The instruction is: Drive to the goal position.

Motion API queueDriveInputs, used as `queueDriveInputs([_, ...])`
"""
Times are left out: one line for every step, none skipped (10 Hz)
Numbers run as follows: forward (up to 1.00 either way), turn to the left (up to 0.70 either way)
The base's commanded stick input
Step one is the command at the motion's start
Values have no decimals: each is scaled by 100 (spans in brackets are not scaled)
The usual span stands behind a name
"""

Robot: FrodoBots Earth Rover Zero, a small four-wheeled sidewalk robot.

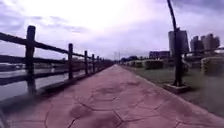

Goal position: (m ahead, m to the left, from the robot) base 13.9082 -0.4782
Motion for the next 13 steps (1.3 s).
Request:
queueDriveInputs([100,22])
queueDriveInputs([100,4])
queueDriveInputs([100,0])
queueDriveInputs([100,0])
queueDriveInputs([100,0])
queueDriveInputs([100,0])
queueDriveInputs([100,0])
queueDriveInputs([100,0])
queueDriveInputs([100,0])
queueDriveInputs([100,0])
queueDriveInputs([100,0])
queueDriveInputs([100,0])
queueDriveInputs([100,0])
